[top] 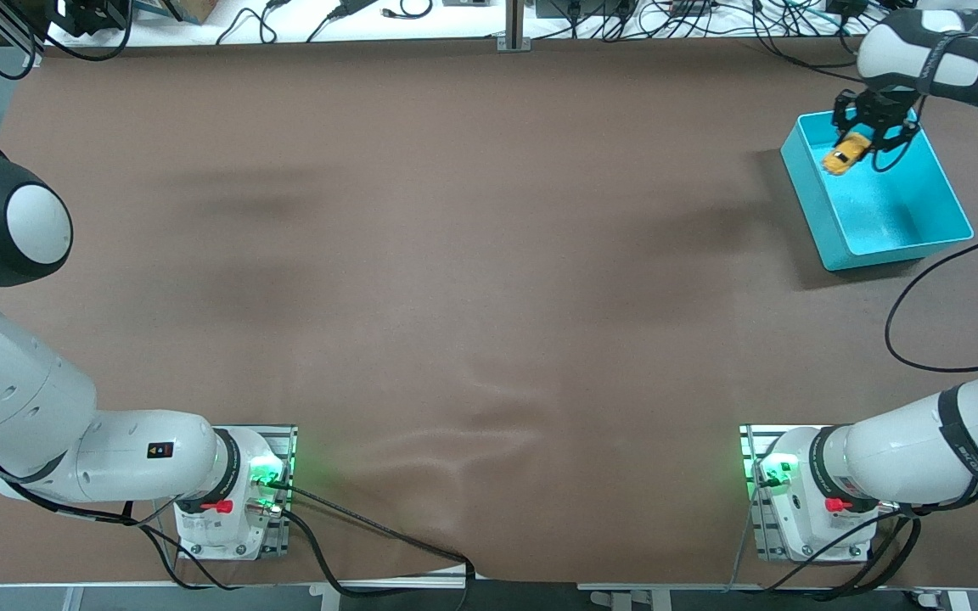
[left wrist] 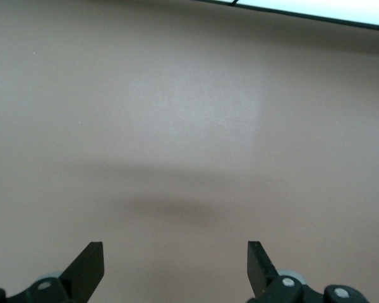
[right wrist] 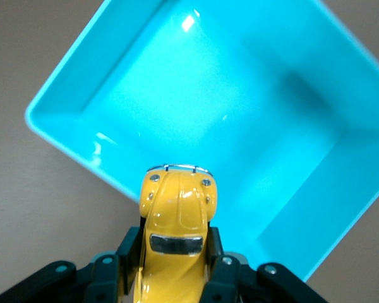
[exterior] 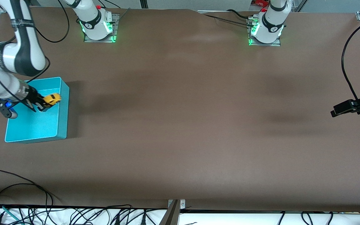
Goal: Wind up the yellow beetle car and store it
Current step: 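Lift the car with the right gripper and lower it into the cyan bin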
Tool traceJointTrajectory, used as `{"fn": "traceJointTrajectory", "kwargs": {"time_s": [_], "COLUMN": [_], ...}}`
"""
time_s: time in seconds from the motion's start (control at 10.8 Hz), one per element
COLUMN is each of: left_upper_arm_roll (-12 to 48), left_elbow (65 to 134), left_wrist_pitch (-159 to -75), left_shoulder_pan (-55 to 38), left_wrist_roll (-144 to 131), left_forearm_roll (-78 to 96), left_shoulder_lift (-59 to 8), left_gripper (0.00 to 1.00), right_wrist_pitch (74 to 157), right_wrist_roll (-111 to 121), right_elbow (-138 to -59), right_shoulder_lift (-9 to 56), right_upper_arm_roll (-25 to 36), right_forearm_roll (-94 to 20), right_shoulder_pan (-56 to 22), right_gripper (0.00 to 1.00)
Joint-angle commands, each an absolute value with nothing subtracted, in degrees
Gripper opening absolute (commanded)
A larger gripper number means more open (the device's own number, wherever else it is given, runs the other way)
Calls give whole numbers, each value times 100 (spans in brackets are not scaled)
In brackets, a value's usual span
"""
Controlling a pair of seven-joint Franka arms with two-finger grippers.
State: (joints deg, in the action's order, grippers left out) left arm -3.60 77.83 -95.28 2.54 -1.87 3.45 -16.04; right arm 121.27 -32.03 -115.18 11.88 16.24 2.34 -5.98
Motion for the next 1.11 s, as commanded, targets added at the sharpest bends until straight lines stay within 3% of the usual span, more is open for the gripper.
{"fn": "traceJointTrajectory", "kwargs": {"time_s": [0.0, 0.74, 0.83, 0.93, 1.02], "left_upper_arm_roll": [-431, -422, -422, -422, -422], "left_elbow": [7875, 7945, 7945, 7963, 7980], "left_wrist_pitch": [-9580, -9527, -9519, -9527, -9519], "left_shoulder_pan": [272, 246, 272, 264, 255], "left_wrist_roll": [-105, -97, -79, -88, -79], "left_forearm_roll": [457, 457, 474, 475, 475], "left_shoulder_lift": [-1415, -1477, -1477, -1477, -1477], "left_gripper": [100, 100, 100, 100, 100], "right_wrist_pitch": [12085, 13155, 13227, 13210, 13184], "right_wrist_roll": [-1632, 928, 1158, 1186, 1178], "right_elbow": [-11155, -11337, -11338, -11320, -11312], "right_shoulder_lift": [1694, 2952, 3049, 3032, 2997], "right_upper_arm_roll": [1784, 1775, 1775, 1775, 1775], "right_forearm_roll": [167, 141, 141, 141, 141], "right_shoulder_pan": [-353, 26, 18, 18, 18], "right_gripper": [13, 21, 36, 62, 80]}}
